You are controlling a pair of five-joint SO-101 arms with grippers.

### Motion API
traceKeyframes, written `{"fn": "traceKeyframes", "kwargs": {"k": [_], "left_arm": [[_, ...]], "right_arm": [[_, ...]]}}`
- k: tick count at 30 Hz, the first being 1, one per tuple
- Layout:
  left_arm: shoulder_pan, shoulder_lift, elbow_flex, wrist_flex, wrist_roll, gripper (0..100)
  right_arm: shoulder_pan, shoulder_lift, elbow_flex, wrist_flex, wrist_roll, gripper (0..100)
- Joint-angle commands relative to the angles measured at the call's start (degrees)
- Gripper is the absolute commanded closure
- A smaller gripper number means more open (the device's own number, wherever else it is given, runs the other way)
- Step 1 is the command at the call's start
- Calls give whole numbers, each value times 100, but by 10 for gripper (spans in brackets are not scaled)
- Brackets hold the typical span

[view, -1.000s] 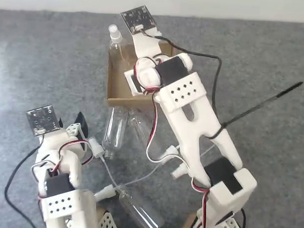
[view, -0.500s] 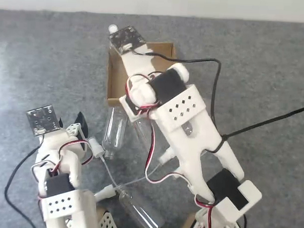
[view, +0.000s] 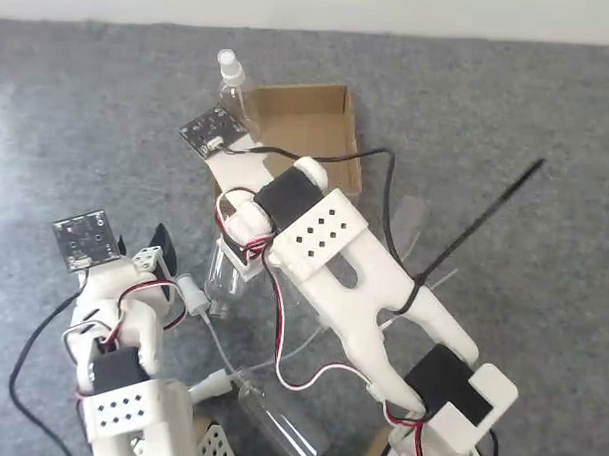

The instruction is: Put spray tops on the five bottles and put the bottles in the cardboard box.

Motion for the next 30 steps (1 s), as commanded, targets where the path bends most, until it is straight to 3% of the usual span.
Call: {"fn": "traceKeyframes", "kwargs": {"k": [1, 7, 30], "left_arm": [[26, -70, -40, -149, -26, 797], [26, -70, -31, -149, -26, 797], [26, -70, -31, -123, -26, 797]], "right_arm": [[-40, -347, 369, -752, 79, 756], [-13, -330, 941, -1490, 88, 756], [295, 1815, -114, -1508, 88, 756]]}}
